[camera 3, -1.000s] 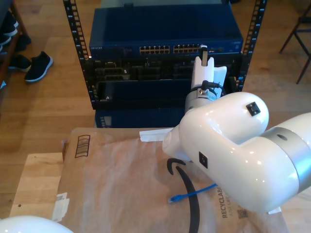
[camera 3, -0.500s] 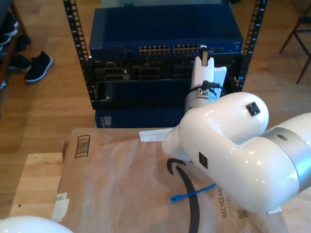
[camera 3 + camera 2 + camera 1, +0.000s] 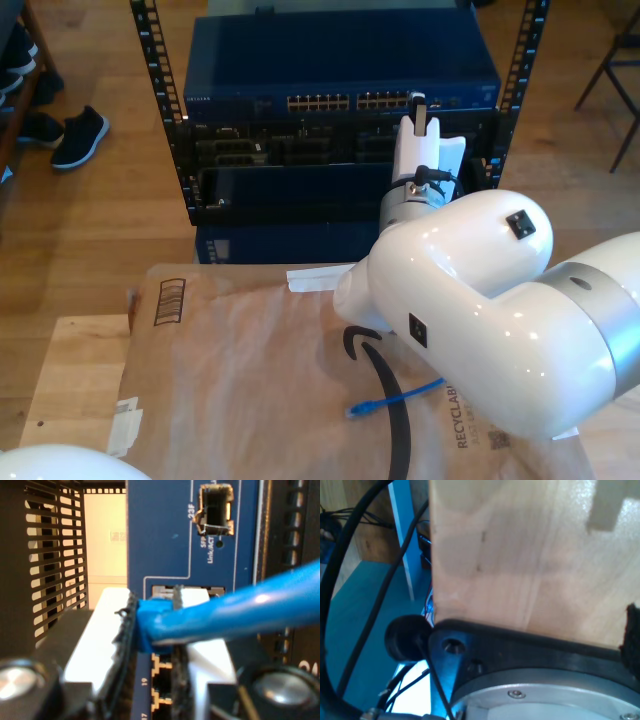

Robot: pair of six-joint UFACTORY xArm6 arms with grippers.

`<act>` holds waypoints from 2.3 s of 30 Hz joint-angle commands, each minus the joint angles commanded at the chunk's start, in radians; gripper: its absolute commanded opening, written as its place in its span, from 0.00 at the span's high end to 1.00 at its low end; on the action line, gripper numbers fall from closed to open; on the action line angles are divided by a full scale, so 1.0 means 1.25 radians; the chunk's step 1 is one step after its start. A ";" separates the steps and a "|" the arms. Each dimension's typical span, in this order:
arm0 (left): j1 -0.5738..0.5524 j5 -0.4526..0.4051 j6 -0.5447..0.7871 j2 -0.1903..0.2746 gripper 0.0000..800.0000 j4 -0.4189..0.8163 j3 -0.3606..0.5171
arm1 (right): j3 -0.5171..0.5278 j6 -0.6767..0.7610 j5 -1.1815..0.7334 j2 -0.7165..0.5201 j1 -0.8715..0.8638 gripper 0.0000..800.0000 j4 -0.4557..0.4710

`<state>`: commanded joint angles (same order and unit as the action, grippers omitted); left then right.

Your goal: Grab the cable and plug it in

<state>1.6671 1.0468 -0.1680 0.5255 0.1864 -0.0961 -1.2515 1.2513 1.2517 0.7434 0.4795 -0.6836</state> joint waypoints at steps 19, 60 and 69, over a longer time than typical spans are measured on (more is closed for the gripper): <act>0.000 0.000 0.000 0.000 0.00 0.000 0.000 | -0.022 0.000 0.000 0.017 -0.001 1.00 0.002; 0.000 0.000 0.000 0.000 0.00 0.000 0.000 | -0.022 0.006 -0.001 0.014 -0.010 1.00 0.010; 0.000 0.000 0.000 0.000 0.00 0.000 0.000 | -0.022 0.007 -0.004 0.014 -0.012 1.00 0.020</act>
<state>1.6671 1.0468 -0.1680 0.5255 0.1864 -0.0961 -1.2791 1.2605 1.2470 0.7603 0.4641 -0.6590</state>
